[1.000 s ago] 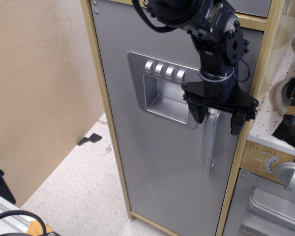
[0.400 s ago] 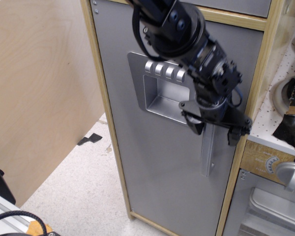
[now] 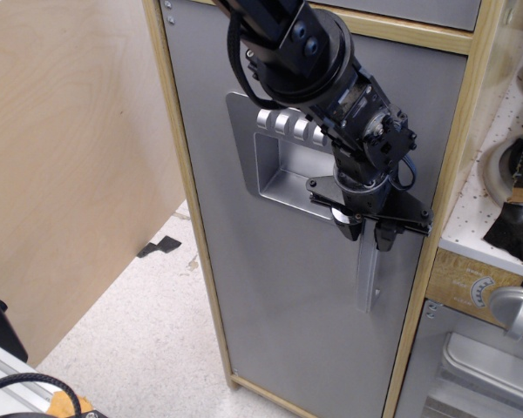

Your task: Open fridge

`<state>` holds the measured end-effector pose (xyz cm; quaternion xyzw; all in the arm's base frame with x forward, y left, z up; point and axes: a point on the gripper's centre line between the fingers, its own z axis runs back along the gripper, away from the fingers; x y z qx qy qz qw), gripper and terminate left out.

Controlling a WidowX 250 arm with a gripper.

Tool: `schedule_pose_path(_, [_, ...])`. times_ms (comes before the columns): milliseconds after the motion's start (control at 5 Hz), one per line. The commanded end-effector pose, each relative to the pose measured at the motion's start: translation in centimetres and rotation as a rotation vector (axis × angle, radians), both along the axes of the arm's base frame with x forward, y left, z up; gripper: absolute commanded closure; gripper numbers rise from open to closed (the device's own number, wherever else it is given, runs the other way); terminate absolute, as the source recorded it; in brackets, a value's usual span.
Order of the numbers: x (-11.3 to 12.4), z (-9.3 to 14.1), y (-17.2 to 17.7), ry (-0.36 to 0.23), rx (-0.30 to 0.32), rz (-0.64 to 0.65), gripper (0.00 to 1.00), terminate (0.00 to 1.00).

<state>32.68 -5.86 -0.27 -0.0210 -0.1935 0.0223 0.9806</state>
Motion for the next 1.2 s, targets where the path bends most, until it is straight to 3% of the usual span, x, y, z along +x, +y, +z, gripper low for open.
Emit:
schedule_pose_path(0, [-0.3,1.5,0.0,0.024,-0.028,0.014,1.0,0.0])
schedule_pose_path(200, [-3.4,1.8,-0.5,0.129,-0.072,0.064,1.0,0.0])
schedule_pose_path(400, [-5.5,2.0,-1.2,0.181,-0.096,0.093,1.0,0.0])
schedule_pose_path(600, [-7.8,2.9,-1.7,0.232,-0.101,0.131,0.0,0.0])
schedule_pose_path(800, [-9.4,3.1,-3.5,0.296,-0.105,0.158,0.0,0.0])
schedule_pose_path(1000, [-10.0,3.0,-6.1,0.357,-0.099,0.103,0.0,0.0])
